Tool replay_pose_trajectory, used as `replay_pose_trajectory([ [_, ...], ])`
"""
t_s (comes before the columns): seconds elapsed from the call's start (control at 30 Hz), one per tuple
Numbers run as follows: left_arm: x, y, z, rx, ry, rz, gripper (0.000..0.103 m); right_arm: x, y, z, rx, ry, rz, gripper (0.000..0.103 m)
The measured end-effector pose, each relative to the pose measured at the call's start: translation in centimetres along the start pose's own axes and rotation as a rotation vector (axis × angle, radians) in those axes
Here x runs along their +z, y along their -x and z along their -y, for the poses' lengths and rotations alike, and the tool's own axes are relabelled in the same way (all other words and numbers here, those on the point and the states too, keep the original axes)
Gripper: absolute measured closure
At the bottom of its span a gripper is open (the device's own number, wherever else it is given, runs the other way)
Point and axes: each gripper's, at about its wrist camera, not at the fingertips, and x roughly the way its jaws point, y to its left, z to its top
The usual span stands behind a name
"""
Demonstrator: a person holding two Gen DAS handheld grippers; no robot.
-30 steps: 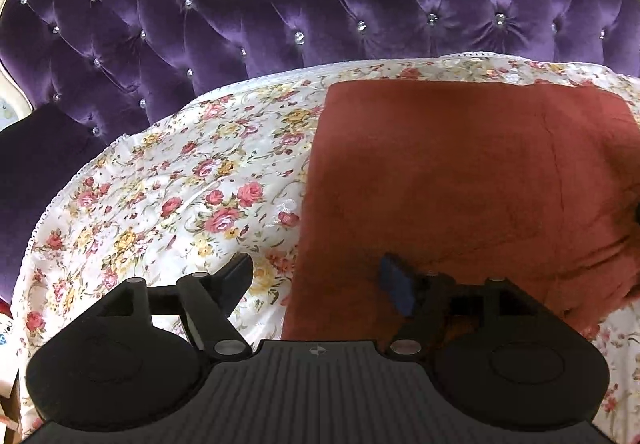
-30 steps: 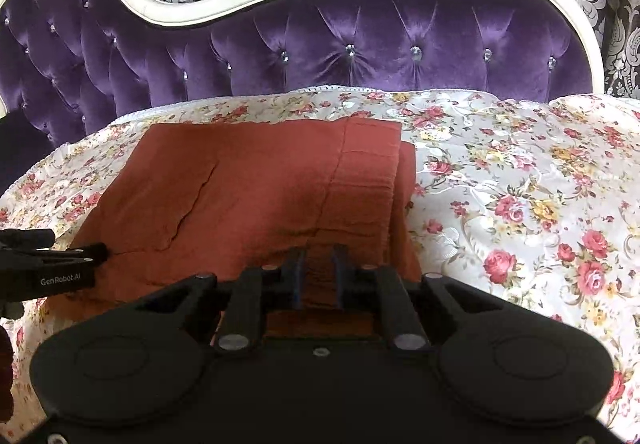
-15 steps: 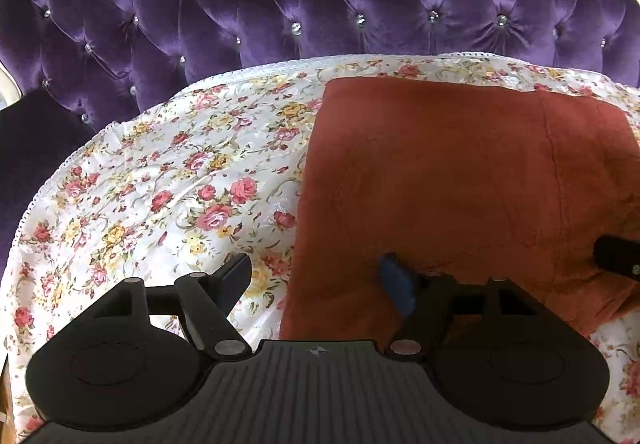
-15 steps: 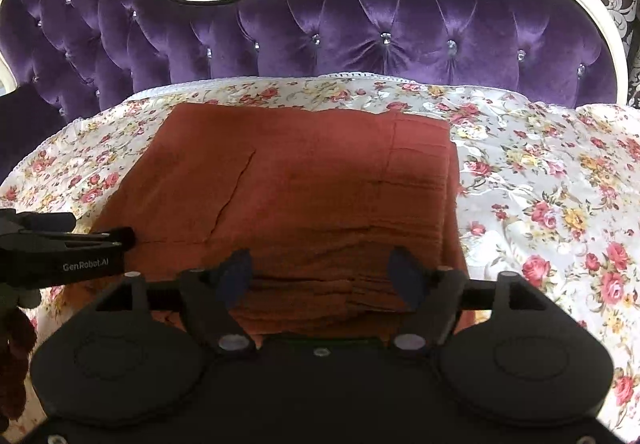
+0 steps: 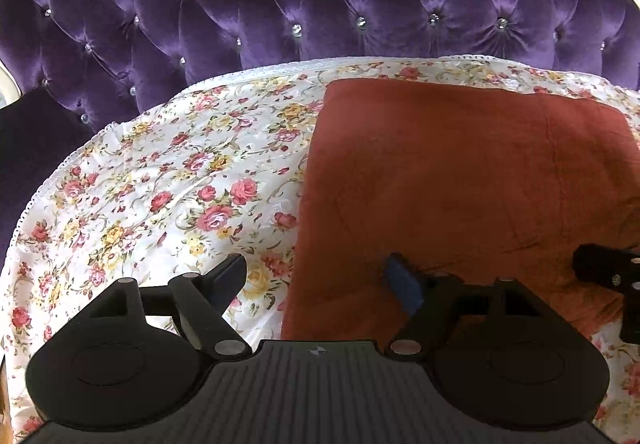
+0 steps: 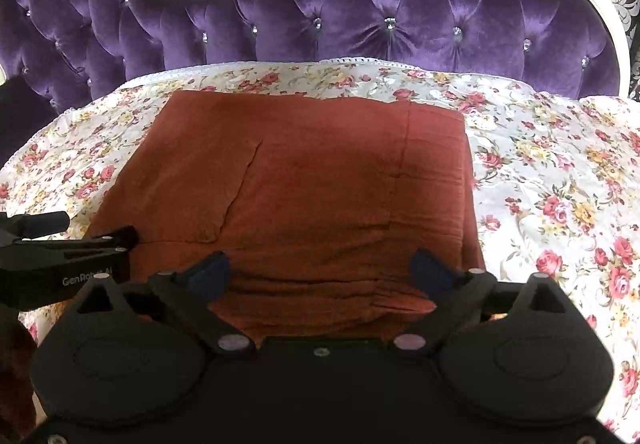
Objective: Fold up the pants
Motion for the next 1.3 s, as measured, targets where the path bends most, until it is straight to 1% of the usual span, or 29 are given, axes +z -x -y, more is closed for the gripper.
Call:
replay_pose_trajectory([
  [0.17,-0.1,0.1,0.1,0.004,-0.003,0.011,0.027,0.3,-0.3,-0.2,-0.005,0.012,-0.015,0.0],
  [0.27,-0.1,0.1,0.3,0.008,0.003,0.018,0.026,0.3,-0.6,-0.4,-0.004,0.051,-0.028,0.0],
  [0.37,0.1,0.1,0.3,0.003,0.01,0.012,0.027,0.2,-0.5,-0.3,0.003,0.055,-0.017,0.0],
  [0.43,0.3,0.3,0.3,-0.002,0.014,0.002,0.027,0.2,-0.1,-0.4,-0.011,0.058,-0.006,0.006],
  [0.47,0.3,0.5,0.2,-0.011,0.022,-0.004,0.027,0.1,0.2,-0.4,-0.023,0.058,0.0,0.011],
  [0.5,0.3,0.9,0.1,-0.026,0.032,-0.009,0.027,0.1,0.6,-0.3,-0.032,0.055,0.001,0.016],
  [0.57,0.2,1.9,0.1,-0.045,0.04,-0.001,0.027,0.0,1.7,-0.2,-0.036,0.035,0.001,0.016],
  [0.7,-0.5,4.7,0.7,-0.032,0.036,0.029,0.027,-0.5,4.4,-0.1,-0.055,-0.044,-0.018,0.016],
  [0.83,-1.4,7.7,1.3,-0.044,0.028,0.043,0.027,-1.4,7.1,-0.8,-0.102,-0.062,-0.01,0.016],
  [1.0,-2.9,11.0,1.9,-0.058,0.019,0.064,0.027,-2.5,9.9,-1.4,-0.126,-0.08,-0.007,0.016],
  [1.2,-4.5,13.2,1.9,-0.071,0.036,0.056,0.027,-3.7,12.8,-1.1,-0.138,-0.118,0.019,0.016],
  [1.3,-5.3,13.9,2.0,-0.071,0.042,0.05,0.027,-4.2,13.6,-1.2,-0.142,-0.113,0.031,0.016],
])
